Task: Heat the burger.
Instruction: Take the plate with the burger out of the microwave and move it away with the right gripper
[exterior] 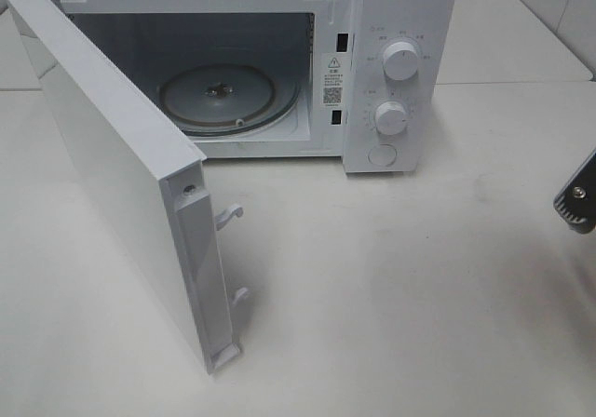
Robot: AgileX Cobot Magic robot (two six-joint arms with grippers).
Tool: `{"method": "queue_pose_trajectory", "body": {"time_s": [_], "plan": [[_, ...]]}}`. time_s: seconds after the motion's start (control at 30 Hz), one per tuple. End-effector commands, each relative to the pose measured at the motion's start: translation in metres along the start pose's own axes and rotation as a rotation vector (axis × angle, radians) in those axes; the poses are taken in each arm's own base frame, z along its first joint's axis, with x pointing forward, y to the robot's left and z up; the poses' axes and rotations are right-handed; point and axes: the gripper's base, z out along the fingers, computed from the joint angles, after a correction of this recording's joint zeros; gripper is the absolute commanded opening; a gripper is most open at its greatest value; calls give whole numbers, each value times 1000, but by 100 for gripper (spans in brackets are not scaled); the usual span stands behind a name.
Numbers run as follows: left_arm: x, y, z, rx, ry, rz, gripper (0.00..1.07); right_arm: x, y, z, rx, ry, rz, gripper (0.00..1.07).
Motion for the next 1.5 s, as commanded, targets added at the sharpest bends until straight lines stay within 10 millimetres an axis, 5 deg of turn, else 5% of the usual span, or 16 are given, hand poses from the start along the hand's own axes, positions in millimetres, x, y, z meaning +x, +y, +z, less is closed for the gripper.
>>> {"method": "queue_pose_trajectory", "body": {"time_s": [0.03, 0.4, 1.5], "plan": [[2, -1, -2, 7, -22, -3, 98, -9, -2, 8, 82, 13, 57, 1], [2, -1, -2, 7, -22, -3, 98, -18, 13, 32, 117, 109, 208, 2], [2, -1, -2, 7, -22, -3, 98, -48, 62, 101, 162, 223, 307, 9]]}}
